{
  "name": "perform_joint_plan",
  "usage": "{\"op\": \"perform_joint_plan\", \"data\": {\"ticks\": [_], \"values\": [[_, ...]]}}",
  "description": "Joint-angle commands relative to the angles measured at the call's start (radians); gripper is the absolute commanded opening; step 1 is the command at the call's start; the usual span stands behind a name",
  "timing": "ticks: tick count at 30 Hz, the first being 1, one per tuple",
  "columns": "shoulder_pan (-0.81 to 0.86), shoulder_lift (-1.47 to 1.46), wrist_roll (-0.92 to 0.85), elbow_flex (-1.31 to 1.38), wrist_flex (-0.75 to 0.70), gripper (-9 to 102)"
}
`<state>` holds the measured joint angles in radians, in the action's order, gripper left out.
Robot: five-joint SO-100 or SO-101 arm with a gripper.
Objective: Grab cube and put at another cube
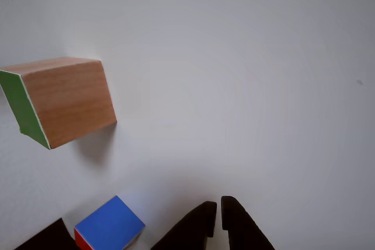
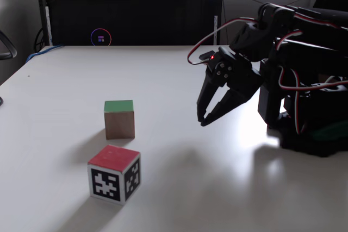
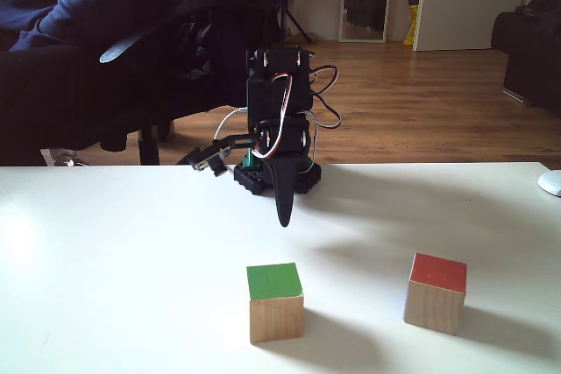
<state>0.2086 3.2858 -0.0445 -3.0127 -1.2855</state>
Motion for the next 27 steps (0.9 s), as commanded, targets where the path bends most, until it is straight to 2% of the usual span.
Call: {"op": "perform_joint_plan", "data": {"ticks": [1,13,18,21,24,27], "values": [[-0.006,0.003,-0.002,0.044,-0.006,0],[-0.005,0.003,-0.005,0.044,-0.006,0],[0.002,-0.002,-0.094,0.098,0.017,1],[0.000,-0.160,-0.091,0.245,0.032,4],[0.008,-0.472,-0.066,0.437,0.063,6],[0.044,-0.701,-0.055,0.572,0.095,18]]}}
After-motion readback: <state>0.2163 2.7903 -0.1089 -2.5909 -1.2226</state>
